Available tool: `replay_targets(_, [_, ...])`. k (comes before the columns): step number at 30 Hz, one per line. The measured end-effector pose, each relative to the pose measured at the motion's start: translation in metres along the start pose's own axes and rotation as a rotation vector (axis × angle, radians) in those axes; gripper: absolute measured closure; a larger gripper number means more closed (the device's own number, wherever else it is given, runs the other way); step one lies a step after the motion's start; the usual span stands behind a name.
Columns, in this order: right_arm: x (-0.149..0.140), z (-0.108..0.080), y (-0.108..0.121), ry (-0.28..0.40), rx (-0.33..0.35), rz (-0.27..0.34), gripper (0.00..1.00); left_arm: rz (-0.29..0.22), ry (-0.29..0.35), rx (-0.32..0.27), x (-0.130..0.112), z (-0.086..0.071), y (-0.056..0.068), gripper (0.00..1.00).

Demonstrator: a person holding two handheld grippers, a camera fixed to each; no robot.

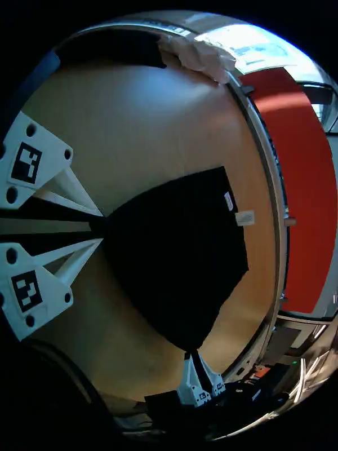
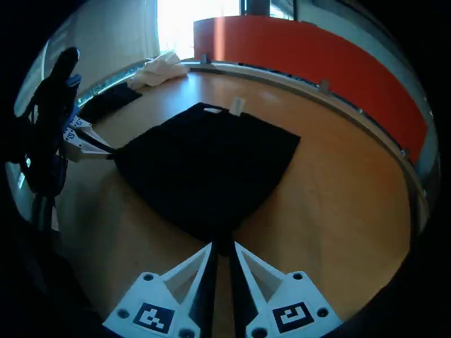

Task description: Fold towel

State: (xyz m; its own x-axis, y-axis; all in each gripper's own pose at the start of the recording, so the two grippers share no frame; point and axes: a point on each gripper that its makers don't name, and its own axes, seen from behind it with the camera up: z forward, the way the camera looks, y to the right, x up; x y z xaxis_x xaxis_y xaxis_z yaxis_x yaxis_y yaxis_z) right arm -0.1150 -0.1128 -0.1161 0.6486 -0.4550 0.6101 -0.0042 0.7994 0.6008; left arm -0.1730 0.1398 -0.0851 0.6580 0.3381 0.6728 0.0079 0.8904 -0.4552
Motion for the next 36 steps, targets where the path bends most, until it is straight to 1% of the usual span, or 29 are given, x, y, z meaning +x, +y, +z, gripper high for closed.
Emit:
replay_targets(10, [0.038,-0.04,0.0,0.056,0.001,-0.015,0.87,-0.042,0.021,0.0,0.027,-0.037,0.005,0.89])
replay_targets(15, [0.047,-0.059,-0.001,0.062,0.002,-0.029,0.87,-0.055,0.025,-0.004,0.037,-0.058,0.01,0.89])
replay_targets(22, [0.053,-0.082,-0.006,0.056,0.011,-0.046,0.87,-0.058,0.032,-0.003,0.045,-0.085,0.019,0.89])
replay_targets(30, [0.053,-0.105,-0.014,0.048,0.03,-0.044,0.87,-0.066,0.024,-0.018,0.044,-0.104,0.029,0.89])
replay_targets(33, [0.052,-0.11,-0.017,0.045,0.035,-0.044,0.87,-0.071,0.019,-0.025,0.042,-0.108,0.031,0.89])
replay_targets(36, [0.049,-0.112,-0.017,0.039,0.036,-0.045,0.87,-0.075,0.019,-0.026,0.041,-0.108,0.032,0.89])
